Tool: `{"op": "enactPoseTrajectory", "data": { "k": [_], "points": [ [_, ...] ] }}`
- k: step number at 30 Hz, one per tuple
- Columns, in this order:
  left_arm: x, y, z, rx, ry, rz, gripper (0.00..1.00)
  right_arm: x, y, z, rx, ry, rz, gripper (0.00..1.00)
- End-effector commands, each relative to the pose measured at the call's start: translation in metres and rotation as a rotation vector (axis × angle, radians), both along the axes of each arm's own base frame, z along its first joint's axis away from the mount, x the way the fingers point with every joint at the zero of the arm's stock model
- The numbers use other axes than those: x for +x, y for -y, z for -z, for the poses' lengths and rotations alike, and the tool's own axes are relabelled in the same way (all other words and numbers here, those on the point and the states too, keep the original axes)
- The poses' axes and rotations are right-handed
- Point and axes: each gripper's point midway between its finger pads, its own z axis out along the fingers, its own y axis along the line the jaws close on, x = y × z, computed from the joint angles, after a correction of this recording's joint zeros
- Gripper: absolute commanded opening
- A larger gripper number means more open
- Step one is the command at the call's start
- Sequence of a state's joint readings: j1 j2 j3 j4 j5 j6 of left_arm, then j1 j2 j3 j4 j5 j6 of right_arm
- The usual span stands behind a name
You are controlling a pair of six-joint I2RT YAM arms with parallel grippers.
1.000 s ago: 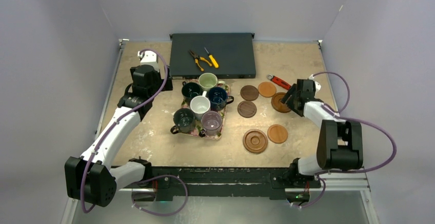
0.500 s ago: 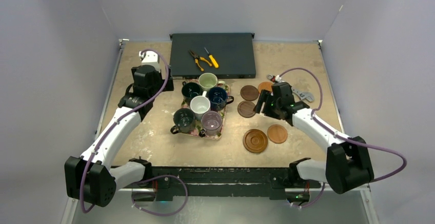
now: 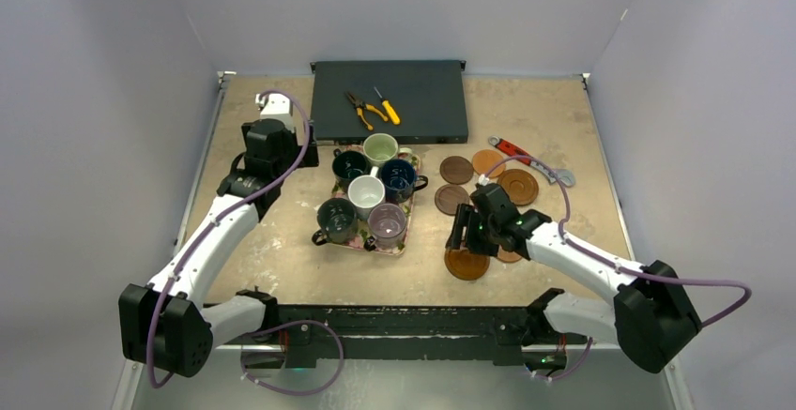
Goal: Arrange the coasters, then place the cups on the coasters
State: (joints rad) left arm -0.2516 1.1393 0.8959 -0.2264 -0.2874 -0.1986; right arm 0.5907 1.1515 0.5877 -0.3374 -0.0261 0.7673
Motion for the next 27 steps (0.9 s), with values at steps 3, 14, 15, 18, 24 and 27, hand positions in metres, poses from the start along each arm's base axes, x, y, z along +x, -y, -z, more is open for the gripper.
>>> {"op": "enactPoseTrajectory", "data": {
  "k": [3, 14, 15, 18, 24, 27],
  "points": [
    [0.007, 0.006, -0.018, -0.019, 0.042, 0.011, 0.99, -0.01, -0.008, 0.011, 0.022, -0.04, 0.024, 0.67],
    [0.008, 0.005, -0.014, -0.012, 0.03, 0.005, 0.99, 0.007, -0.011, 0.02, -0.024, -0.001, 0.091, 0.67],
    [0.008, 0.005, -0.014, -0.012, 0.031, 0.005, 0.99, 0.009, -0.007, 0.019, -0.04, 0.01, 0.11, 0.67],
    [0.008, 0.004, -0.014, -0.01, 0.028, 0.004, 0.99, 0.019, 0.002, 0.014, -0.076, 0.047, 0.165, 0.67],
    [0.008, 0.007, -0.015, -0.016, 0.034, 0.015, 0.99, 0.032, 0.004, 0.011, -0.102, 0.082, 0.207, 0.68],
    [0.008, 0.006, -0.016, -0.015, 0.035, 0.012, 0.99, 0.036, 0.003, 0.011, -0.105, 0.092, 0.215, 0.68]
  ]
}}
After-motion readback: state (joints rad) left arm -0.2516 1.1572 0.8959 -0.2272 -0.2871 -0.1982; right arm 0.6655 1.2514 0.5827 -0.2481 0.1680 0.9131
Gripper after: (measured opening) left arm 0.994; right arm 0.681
